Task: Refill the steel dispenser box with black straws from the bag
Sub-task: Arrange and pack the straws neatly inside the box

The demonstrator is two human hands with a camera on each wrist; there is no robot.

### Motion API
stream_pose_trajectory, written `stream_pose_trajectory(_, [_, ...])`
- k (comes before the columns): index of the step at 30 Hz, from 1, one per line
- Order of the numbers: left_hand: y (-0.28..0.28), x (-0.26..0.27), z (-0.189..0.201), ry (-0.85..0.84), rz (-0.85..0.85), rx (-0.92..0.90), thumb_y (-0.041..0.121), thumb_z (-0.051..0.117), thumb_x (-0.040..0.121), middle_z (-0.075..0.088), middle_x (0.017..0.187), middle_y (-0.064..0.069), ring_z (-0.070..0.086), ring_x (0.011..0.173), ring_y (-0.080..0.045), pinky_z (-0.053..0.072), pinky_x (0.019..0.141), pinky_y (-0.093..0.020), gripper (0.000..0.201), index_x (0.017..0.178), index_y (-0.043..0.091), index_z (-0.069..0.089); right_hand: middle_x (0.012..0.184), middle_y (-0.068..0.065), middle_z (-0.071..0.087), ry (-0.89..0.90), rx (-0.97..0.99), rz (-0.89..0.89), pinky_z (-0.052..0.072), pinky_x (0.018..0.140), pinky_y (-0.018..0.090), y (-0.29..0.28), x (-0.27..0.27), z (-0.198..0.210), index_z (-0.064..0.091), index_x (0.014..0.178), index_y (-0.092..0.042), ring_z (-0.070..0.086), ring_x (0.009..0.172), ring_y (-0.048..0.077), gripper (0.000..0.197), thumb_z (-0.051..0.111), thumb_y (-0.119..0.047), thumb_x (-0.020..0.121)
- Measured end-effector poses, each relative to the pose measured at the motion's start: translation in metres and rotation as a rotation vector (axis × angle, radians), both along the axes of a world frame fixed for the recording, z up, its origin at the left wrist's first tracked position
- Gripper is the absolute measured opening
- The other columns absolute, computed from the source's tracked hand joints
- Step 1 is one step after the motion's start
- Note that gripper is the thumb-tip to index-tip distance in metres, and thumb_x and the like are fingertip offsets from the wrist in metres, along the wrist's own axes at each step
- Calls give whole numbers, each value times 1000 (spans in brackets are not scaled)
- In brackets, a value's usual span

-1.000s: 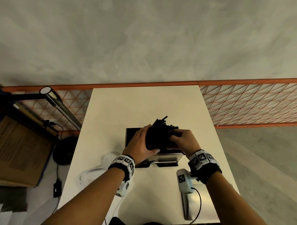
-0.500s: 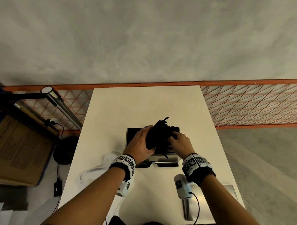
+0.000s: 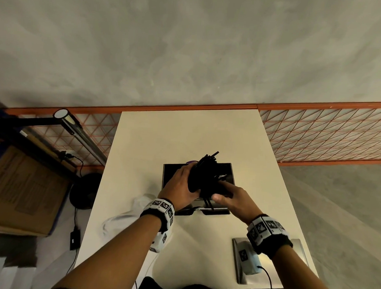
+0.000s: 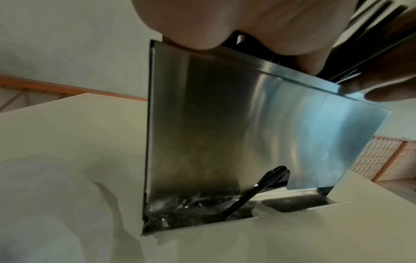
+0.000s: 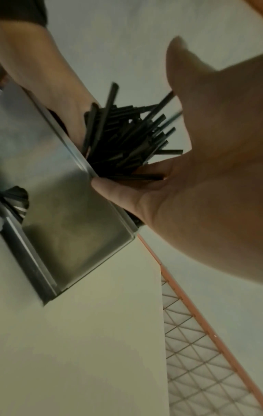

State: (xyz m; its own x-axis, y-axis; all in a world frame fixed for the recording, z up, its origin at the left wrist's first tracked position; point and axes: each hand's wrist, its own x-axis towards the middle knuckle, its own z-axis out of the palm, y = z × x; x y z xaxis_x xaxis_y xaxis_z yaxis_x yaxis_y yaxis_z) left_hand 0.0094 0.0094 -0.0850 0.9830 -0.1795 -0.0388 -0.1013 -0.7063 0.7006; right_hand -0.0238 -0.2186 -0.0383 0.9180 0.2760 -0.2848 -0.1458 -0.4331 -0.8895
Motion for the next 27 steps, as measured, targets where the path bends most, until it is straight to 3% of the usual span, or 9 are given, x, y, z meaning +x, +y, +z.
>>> stream_pose_trajectory(5, [-1,0,1,15,8,2,39,83,81,39,155,10,40,142,-9,41,113,-30,95,157,33,27,123,-17,62,-126,-92,43,38,86,1,15,-7,-8,54,135,-25,58,112,-2,85,87,-57,62])
stream_pose_trajectory(7, [-1,1,1,25,14,-7,37,84,80,39,155,11,41,142,-10,43,113,-32,96,157,34,27,128,-8,60,-243,-180,64,40,90,5,22,-6,-14,54,137,-20,57,114,7,87,90,-48,62])
stream_pose_trajectory(10, [-1,1,1,47,22,-16,35,84,78,39,156,11,42,142,-11,43,115,-34,96,156,37,28,134,-1,49,-315,-293,56,50,95,28,33,-7,-27,55,136,-18,56,115,19,84,86,-47,64])
stream_pose_trajectory(13, [-1,1,1,56,27,-18,34,84,77,40,156,11,44,141,-13,44,114,-38,96,155,38,28,129,-3,54,-353,-321,-28,56,84,46,42,-8,-38,58,131,-21,60,109,22,75,68,-58,66])
stream_pose_trajectory(17, [-1,1,1,41,27,-18,33,85,77,39,157,9,42,143,-13,41,114,-31,97,156,35,28,102,-5,70,-330,-198,-238,58,75,40,51,-7,-39,56,120,-21,69,89,21,52,77,-30,74])
stream_pose_trajectory(19, [-1,1,0,25,31,-11,35,84,78,39,157,9,41,142,-12,40,112,-29,96,156,33,28,90,-13,69,-255,-102,-337,59,70,34,50,-6,-37,46,121,-25,70,79,14,57,79,-20,75])
stream_pose_trajectory(22, [-1,0,0,19,29,-13,39,83,78,39,156,9,41,142,-12,42,112,-31,95,155,34,28,90,-15,70,-185,40,-413,56,67,16,45,-7,-37,39,129,-31,69,84,3,74,84,-18,73])
stream_pose_trajectory(25, [-1,1,-1,13,20,-14,40,86,76,40,156,8,41,142,-12,43,113,-33,99,155,33,28,103,-8,73,-99,180,-400,62,64,37,42,-12,-35,43,121,-31,73,81,14,71,89,-25,67])
stream_pose_trajectory(27, [0,1,-1,8,17,-9,38,86,76,40,155,7,42,142,-12,43,113,-33,99,156,32,28,110,-5,71,-61,228,-360,62,63,43,40,-14,-36,50,116,-29,73,83,16,64,90,-24,67])
